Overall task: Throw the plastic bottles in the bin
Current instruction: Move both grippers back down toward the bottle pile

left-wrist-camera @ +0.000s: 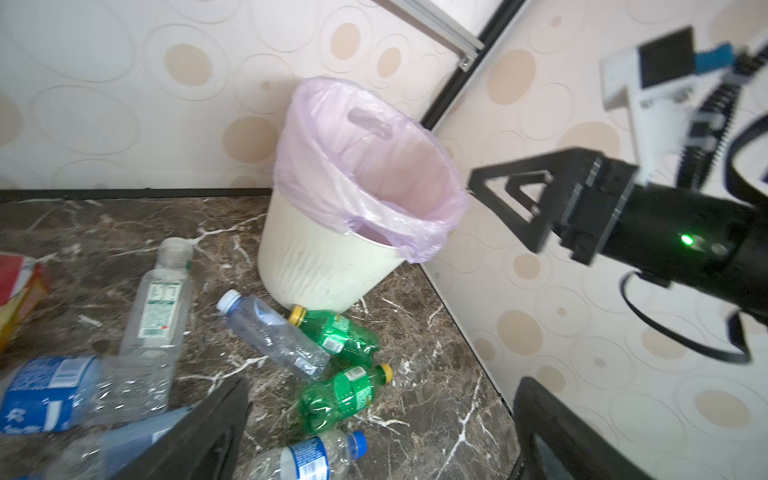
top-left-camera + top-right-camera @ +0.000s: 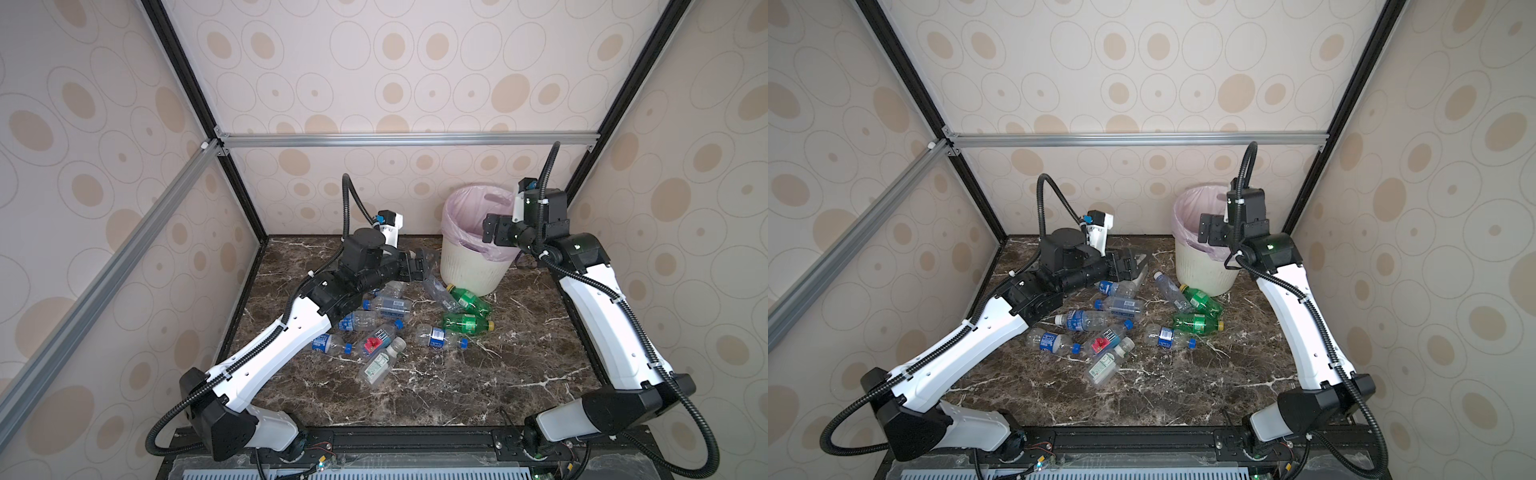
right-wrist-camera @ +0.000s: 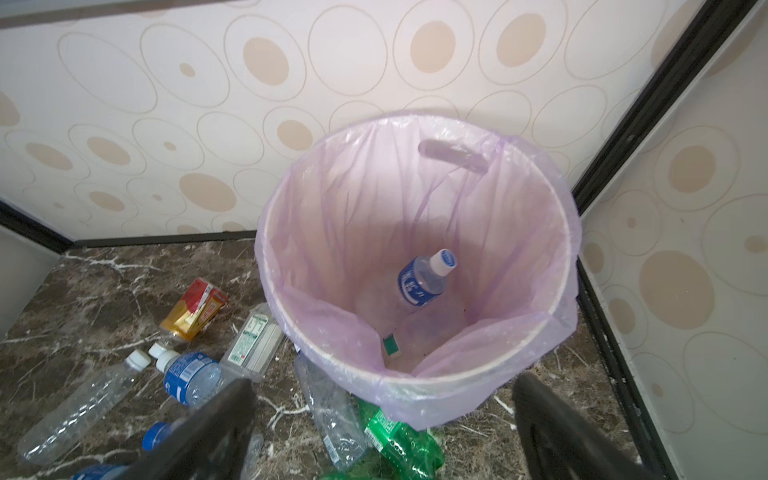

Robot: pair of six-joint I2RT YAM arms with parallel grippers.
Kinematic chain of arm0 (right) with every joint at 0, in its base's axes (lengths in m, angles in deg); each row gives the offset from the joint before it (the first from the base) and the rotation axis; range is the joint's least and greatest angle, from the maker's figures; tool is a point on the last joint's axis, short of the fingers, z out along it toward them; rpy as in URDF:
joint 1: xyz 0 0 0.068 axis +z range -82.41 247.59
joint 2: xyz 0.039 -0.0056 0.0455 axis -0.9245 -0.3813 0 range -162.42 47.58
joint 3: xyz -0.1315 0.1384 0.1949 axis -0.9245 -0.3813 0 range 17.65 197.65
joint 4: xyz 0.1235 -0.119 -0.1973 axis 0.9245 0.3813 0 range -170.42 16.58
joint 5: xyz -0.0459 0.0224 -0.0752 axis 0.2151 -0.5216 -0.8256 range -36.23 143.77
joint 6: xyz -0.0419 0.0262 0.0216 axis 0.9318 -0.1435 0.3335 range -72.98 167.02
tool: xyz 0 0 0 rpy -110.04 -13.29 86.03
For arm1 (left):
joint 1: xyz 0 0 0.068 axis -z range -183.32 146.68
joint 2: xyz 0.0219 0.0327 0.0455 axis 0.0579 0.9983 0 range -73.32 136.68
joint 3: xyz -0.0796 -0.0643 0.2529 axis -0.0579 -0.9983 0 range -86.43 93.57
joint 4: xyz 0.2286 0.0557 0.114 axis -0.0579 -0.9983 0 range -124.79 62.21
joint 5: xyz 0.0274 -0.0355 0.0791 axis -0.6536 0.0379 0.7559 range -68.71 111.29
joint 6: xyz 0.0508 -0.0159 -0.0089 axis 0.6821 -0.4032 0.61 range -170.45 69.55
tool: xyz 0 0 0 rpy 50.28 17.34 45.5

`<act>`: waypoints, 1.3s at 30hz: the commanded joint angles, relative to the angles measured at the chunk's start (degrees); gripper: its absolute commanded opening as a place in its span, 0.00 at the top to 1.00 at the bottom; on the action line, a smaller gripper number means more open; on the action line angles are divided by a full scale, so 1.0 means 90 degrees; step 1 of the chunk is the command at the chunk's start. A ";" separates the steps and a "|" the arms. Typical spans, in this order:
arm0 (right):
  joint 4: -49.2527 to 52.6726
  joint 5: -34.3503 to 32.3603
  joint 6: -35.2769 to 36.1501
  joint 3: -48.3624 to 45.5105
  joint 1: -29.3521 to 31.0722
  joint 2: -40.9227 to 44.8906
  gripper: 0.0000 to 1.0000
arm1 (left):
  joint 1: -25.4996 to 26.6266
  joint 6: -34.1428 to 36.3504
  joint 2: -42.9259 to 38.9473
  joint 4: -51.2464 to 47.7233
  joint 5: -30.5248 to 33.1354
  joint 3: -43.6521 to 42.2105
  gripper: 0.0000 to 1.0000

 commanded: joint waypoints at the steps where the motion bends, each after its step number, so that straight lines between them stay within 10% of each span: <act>1: -0.0316 0.0302 -0.0087 -0.0486 0.0240 0.0502 0.00 | -0.0575 -0.0471 -0.0145 -0.0682 0.0291 -0.0363 0.01; 14: -0.1165 -0.0652 0.0369 -0.2095 0.2831 0.1081 0.00 | -0.2660 -0.2343 -0.0983 -0.1971 0.0783 -0.1963 0.01; 20: -0.1872 -0.0910 0.0293 -0.2851 0.3933 0.0651 0.00 | -0.3613 -0.2657 -0.0990 -0.2057 -0.0141 -0.2867 0.01; 39: -0.2863 -0.0695 -0.0810 -0.3029 0.5211 -0.0979 0.00 | -0.4377 -0.3106 -0.1314 -0.1747 -0.0065 -0.4608 0.07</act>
